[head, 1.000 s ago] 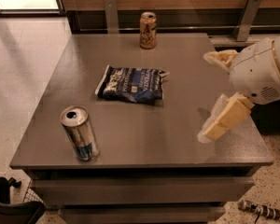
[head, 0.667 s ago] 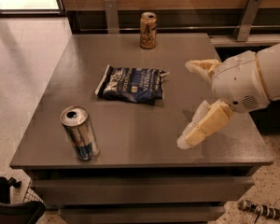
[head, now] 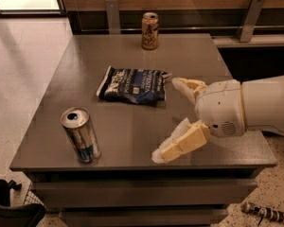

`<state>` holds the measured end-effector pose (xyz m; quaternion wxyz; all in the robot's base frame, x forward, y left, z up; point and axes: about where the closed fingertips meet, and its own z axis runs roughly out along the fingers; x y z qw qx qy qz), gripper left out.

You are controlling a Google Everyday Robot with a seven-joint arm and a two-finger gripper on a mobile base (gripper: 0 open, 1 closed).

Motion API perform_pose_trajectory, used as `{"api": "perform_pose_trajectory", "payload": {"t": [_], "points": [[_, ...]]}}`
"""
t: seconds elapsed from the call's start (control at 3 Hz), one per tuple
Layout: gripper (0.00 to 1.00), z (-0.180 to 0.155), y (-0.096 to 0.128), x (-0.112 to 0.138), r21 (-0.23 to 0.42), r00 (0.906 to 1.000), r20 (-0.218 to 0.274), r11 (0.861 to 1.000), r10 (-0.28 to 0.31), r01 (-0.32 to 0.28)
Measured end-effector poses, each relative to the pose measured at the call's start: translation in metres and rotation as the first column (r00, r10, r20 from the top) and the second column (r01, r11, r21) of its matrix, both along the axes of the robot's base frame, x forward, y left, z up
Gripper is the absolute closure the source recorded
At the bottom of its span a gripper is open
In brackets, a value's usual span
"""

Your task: Move redbull can near orange can

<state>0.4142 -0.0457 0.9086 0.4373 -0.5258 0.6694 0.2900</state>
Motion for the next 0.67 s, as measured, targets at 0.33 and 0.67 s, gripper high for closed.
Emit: {"api": "perform_pose_trajectory", "payload": {"t": [0.33, 0.67], "points": [[0.00, 0.0021, 0.0036, 0.0003, 0.011, 1.0000, 0.003, 1.000, -0.008, 0.008], [0.00, 0.0015, 0.0072, -0.0002, 0.017, 1.0000, 0.005, 1.000, 0.003, -0.003]]}}
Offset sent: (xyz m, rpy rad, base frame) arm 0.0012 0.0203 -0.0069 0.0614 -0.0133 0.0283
